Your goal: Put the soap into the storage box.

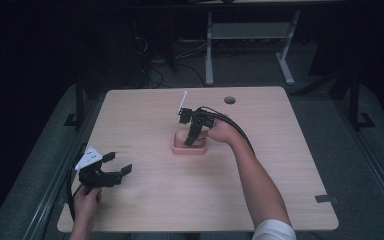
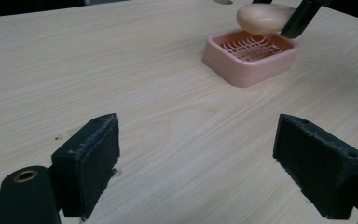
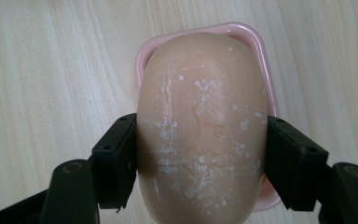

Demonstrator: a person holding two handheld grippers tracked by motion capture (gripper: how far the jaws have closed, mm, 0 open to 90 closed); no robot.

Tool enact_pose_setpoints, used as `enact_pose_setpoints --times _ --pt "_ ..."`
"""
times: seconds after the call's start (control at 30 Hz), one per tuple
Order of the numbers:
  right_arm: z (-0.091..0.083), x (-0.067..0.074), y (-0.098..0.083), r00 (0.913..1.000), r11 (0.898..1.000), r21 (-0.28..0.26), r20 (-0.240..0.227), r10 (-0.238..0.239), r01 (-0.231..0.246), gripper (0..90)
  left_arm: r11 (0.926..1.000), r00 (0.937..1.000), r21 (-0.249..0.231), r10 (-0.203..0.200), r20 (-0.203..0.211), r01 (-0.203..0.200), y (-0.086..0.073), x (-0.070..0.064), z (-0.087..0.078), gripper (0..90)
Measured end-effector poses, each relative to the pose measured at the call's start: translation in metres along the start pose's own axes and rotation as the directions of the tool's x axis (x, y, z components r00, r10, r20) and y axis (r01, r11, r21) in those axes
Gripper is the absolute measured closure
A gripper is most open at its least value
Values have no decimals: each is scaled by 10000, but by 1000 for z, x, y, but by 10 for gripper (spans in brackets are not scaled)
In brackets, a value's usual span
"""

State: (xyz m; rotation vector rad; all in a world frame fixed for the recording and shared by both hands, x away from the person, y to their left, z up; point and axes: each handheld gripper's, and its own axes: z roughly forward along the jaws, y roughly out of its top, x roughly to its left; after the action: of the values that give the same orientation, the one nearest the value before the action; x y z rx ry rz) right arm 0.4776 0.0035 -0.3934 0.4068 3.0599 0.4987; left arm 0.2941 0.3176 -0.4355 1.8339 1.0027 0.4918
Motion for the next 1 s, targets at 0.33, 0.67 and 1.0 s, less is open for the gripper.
enact_pose_setpoints --times 0.33,0.67,1.0 --pt "11 -5 1 9997 9996 231 -166 164 -160 319 10000 10000 -54 -7 -1 7 0 1 0 143" --pt "15 -10 -1 9994 9992 311 -192 276 -270 318 10000 10000 -77 -59 -14 59 0 2 -1 143" --pt "16 -11 -2 9996 9992 353 -187 196 -189 318 10000 10000 -58 -41 -23 41 0 2 -2 143"
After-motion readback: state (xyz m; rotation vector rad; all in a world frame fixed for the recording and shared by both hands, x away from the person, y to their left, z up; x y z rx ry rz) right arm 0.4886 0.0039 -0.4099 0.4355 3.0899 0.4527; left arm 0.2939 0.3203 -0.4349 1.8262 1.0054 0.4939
